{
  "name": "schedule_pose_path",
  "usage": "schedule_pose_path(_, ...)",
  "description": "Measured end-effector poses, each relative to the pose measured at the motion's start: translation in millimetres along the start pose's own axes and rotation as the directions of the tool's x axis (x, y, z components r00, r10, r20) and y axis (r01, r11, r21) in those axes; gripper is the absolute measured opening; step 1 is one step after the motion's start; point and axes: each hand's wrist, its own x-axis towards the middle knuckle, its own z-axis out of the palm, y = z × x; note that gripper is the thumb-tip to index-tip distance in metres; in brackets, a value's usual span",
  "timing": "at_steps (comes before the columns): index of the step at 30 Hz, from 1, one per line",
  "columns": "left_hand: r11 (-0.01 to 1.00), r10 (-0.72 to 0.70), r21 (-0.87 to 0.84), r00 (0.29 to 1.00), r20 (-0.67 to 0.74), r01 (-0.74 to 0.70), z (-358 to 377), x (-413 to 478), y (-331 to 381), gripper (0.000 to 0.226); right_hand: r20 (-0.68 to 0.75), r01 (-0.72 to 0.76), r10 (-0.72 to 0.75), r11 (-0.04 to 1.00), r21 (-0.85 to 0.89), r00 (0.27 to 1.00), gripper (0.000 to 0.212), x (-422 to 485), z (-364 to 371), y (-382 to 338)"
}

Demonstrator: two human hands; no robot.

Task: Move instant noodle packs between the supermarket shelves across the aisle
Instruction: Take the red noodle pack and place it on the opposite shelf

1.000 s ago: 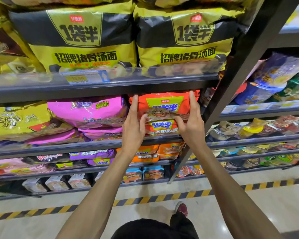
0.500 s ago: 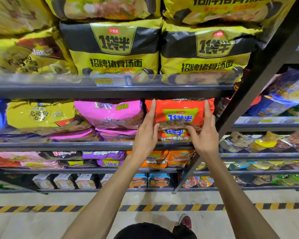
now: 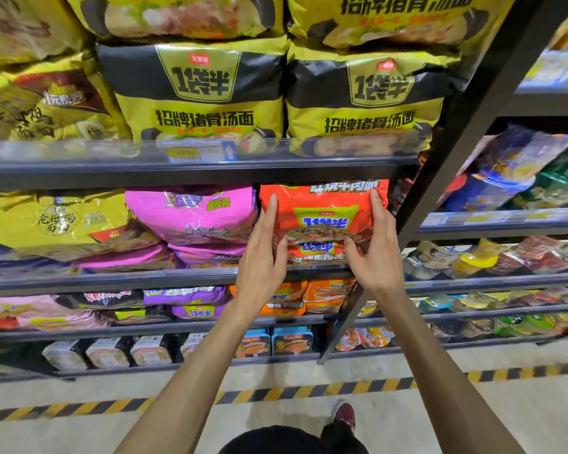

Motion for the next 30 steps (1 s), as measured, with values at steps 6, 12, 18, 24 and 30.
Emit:
schedule_pose_path(6,1.0,-0.008,-0.002,0.998,0.061,0.009,-7,-3,5,0.077,0.079,0.021,-0.014,0.996,-0.087,0.997,0.092,-3,-11,-2)
schedule_pose_path(12,1.0,-0.015,-0.014,0.992,0.122,0.017,-19,-5,6,0.075,0.159,0.002,0.029,0.982,-0.191,0.987,0.094,-6,-25,-8)
schedule_pose_path(18,1.0,-0.019,-0.004,0.985,0.172,0.02,-32,-8,5,0.073,0.235,-0.01,0.074,0.964,-0.264,0.969,0.096,-5,-38,-18)
schedule_pose_path(24,0.998,-0.046,0.043,0.985,0.165,0.039,-45,-17,13,0.067,0.314,0.004,0.105,0.944,-0.329,0.944,0.098,-2,-47,-25)
schedule_pose_path(30,0.993,-0.073,0.105,0.981,0.178,0.055,-58,-27,26,0.062,0.388,0.042,0.14,0.905,-0.423,0.911,0.099,-4,-54,-34)
